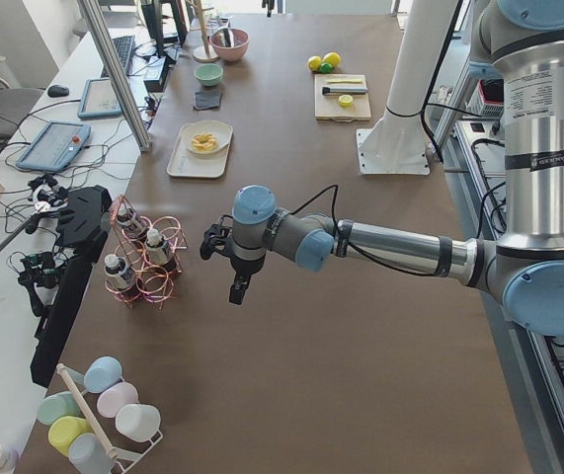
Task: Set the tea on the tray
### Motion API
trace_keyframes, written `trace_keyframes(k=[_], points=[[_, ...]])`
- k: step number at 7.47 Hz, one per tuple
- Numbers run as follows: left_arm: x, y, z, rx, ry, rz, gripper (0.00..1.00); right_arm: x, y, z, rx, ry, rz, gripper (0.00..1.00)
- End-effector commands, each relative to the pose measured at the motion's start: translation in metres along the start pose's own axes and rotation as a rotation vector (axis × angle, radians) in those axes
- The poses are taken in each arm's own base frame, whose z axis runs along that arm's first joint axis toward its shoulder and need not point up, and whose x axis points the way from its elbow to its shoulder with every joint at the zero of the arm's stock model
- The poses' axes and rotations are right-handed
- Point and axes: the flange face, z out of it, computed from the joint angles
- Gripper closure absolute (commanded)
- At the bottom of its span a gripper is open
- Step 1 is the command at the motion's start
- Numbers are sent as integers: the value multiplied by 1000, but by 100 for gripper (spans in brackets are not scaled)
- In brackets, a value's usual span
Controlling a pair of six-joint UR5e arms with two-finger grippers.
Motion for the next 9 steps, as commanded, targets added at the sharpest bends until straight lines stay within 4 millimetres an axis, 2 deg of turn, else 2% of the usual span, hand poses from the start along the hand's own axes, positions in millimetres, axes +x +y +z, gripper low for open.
trace_keyframes(k=[1,2,3,5,7,9], points=[[-26,5,-9,-10,-20,94,2,-1,0,-3,5,-1,0,0],[-28,8,-7,-21,-20,96,2,0,1,-3,8,0,-10,0],[-30,19,-9,-24,-15,76,2,0,0,-3,8,1,-12,0],[-33,18,1,-47,31,62,2,-6,-2,0,5,-21,-20,0],[-31,17,-9,-25,41,69,2,-7,0,2,0,-34,-4,0],[-28,22,-10,-26,67,67,2,-11,9,16,-24,-220,108,0]])
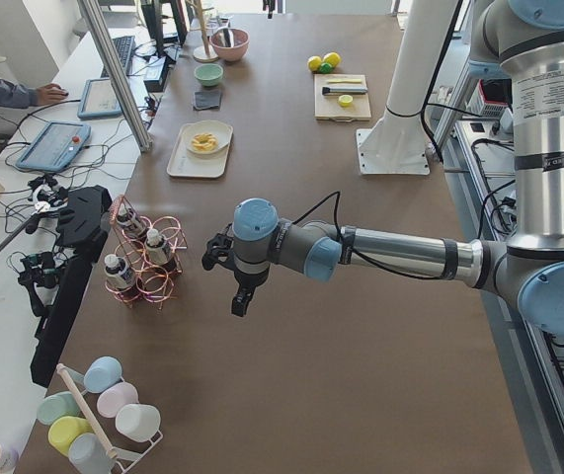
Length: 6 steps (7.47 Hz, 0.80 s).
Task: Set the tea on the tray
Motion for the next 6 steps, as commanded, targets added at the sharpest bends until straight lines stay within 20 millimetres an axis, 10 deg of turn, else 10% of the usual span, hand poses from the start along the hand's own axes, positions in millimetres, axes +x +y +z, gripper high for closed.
trace_keyframes(k=[1,3,6], points=[[9,3,0,-4,105,-5,2,-4,9,10,-13,-157,92,0],[15,-5,-6,12,113,-64,2,-3,14,10,-15,-153,82,0],[33,-76,-18,84,7,-63,2,-4,3,8,-8,-114,81,0]])
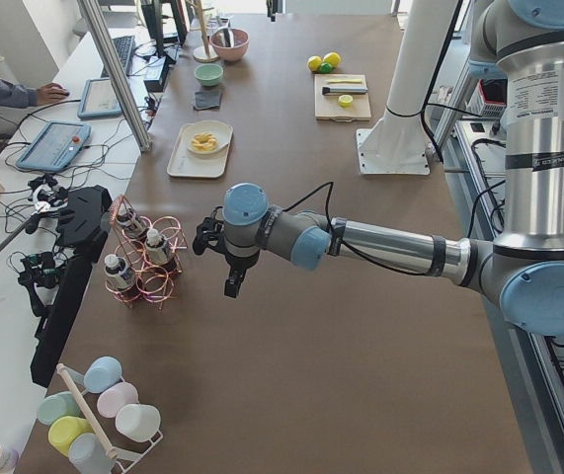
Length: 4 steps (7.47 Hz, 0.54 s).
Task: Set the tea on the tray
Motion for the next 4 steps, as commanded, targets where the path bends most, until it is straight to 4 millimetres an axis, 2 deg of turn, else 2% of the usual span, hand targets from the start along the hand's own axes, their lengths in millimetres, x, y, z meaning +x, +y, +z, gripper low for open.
trace_keyframes(k=[1,3,4], points=[[26,-90,2,60,-45,8,2,-5,-7,5,-6,41,-19,0],[62,-146,22,71,-77,30,2,-10,-9,8,-11,41,-30,0],[68,-166,39,87,-108,56,3,-14,-11,5,-5,57,-38,0]])
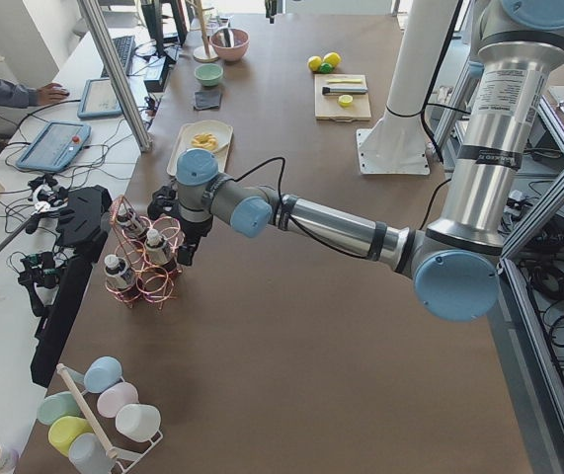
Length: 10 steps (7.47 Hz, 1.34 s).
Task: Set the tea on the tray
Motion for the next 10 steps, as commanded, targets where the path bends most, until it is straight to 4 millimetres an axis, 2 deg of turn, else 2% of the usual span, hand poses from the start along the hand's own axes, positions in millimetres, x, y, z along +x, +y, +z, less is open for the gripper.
trace_keyframes(k=[1,3,4,7,10], points=[[12,-52,40,53,-44,29,3,-5,-4,0,0,31,-12,0],[23,-85,55,117,-81,-33,5,-6,-4,0,1,34,-13,1],[25,-87,55,128,-76,-36,5,-6,-4,0,1,34,-13,1],[32,-92,49,175,-48,-75,20,-7,-5,-1,3,34,-14,1],[18,-88,64,187,-44,-69,33,-7,-3,-1,3,31,-15,1]])
